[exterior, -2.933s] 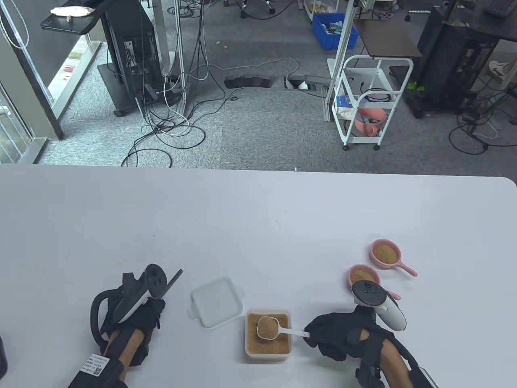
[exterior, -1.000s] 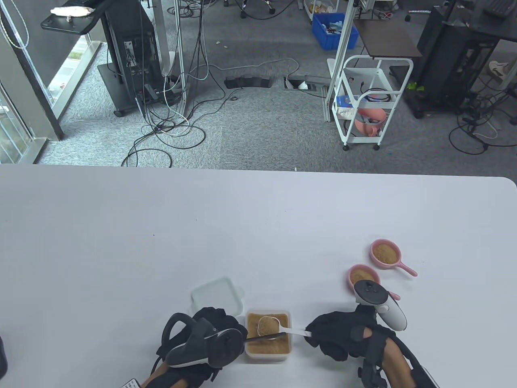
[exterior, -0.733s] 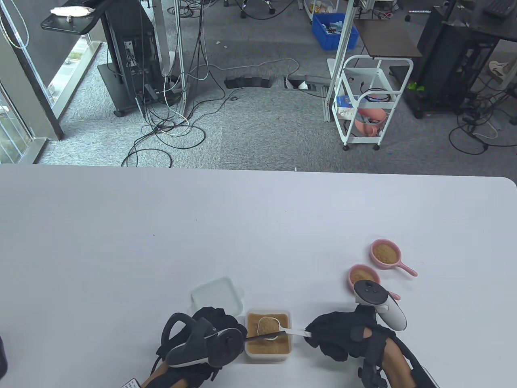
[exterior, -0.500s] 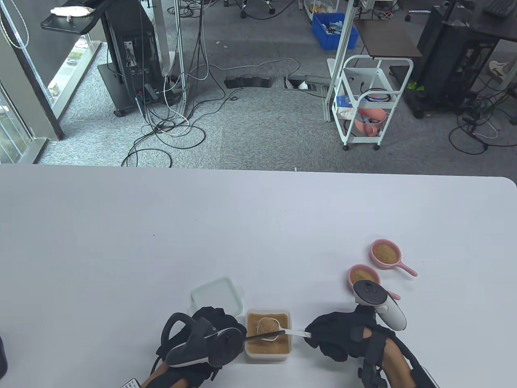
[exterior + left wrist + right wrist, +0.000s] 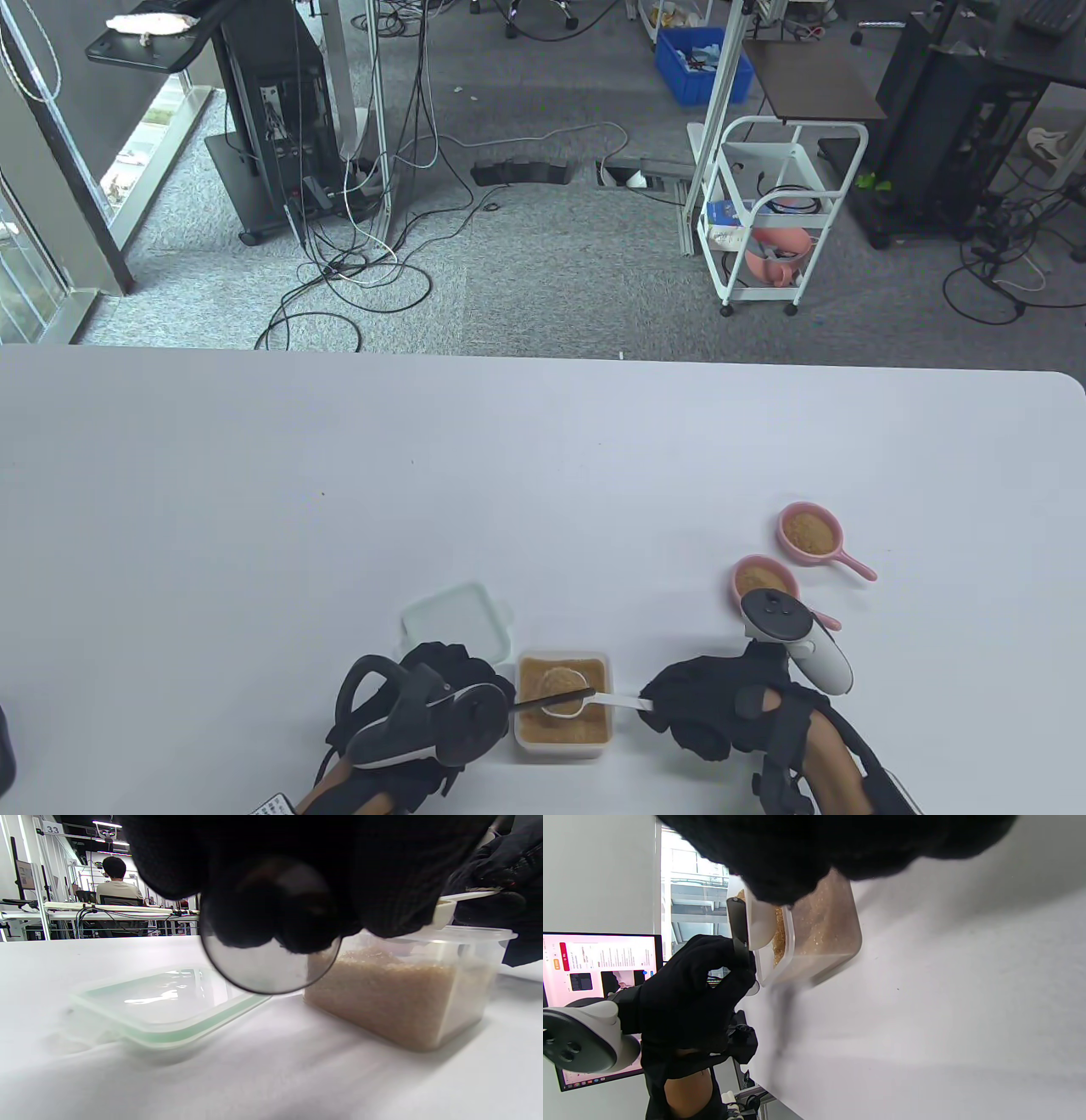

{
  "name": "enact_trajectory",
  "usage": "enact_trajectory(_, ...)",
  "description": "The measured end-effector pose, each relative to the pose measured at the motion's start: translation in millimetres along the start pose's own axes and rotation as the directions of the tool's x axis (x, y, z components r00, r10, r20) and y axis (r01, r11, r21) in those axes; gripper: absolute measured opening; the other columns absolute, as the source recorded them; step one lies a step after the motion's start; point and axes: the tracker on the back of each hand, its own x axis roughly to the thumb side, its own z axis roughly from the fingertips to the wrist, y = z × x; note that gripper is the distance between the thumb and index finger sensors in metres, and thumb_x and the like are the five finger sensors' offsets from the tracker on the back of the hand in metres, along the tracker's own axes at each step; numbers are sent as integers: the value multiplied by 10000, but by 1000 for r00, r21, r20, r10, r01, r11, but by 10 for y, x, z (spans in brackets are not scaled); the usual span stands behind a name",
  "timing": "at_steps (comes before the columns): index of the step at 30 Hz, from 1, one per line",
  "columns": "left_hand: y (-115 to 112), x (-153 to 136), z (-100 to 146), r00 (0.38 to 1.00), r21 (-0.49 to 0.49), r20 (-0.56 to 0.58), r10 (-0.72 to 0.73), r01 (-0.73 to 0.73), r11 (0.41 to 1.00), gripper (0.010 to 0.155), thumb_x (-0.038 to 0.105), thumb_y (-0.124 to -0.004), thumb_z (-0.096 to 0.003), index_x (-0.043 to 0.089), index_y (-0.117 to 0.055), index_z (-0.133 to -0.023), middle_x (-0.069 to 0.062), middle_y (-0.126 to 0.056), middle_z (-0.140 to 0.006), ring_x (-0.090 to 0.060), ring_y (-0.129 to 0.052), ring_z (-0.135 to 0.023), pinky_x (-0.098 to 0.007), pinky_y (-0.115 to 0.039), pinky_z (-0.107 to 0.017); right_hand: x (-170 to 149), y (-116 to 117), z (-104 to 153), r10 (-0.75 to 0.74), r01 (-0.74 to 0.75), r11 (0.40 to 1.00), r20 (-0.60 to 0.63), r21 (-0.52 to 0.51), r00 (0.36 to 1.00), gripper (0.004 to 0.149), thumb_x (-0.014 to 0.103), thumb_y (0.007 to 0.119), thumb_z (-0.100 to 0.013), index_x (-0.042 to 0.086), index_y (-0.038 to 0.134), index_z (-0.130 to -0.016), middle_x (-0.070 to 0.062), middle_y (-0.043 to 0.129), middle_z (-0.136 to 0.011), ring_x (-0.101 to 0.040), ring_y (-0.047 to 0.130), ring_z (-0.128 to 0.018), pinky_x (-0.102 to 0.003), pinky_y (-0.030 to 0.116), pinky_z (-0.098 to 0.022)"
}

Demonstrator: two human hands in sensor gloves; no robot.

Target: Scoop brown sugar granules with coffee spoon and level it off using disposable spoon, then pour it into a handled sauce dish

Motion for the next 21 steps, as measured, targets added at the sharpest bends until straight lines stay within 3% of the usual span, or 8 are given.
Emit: enact_trajectory(21, 10, -52, -6, 999, 4, -37, -6, 6, 1000, 413, 543, -848, -420, 433, -888, -817, 154, -980, -763, -125, -1018, -733, -446, -759, -720, -2, 10, -5, 1, -1, 1000, 3, 12, 1000, 451, 349, 751, -524, 60, 841, -859, 12, 964, -427, -219, 926, -202, -521, 769, -399)
